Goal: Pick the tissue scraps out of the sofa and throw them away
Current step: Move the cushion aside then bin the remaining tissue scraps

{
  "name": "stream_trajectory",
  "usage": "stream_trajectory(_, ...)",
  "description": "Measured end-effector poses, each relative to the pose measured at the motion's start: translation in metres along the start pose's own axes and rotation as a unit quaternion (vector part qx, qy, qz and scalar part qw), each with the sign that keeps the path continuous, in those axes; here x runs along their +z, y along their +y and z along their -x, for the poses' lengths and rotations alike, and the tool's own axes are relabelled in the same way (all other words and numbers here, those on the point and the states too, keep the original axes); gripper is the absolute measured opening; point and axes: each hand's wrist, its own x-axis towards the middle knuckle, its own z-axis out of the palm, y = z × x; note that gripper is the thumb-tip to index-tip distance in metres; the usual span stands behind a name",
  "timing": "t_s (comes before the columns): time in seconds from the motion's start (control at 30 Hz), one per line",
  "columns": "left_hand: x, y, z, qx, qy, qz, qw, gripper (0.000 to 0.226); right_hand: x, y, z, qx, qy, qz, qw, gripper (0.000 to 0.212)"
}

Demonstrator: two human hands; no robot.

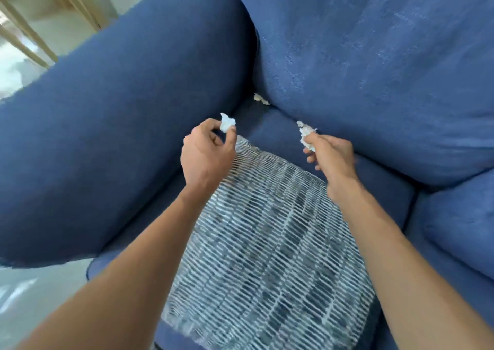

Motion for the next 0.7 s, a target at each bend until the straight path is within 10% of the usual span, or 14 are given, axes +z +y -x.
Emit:
stream_trajectory(0.37, -0.145, -0.129, 0.135, 0.042, 0.069, -0.150, 0.985, 0.042, 0.113, 0.018, 0.161, -0.102, -0.132, 0.026, 0.986, 0.019)
stream_trajectory(0.7, -0.238, -0.238, 0.292, -0.129, 0.082, -0.158, 0.976, 0.037, 0.156, 0.096, 0.309, -0.135, -0.241, 0.096, 0.956, 0.002)
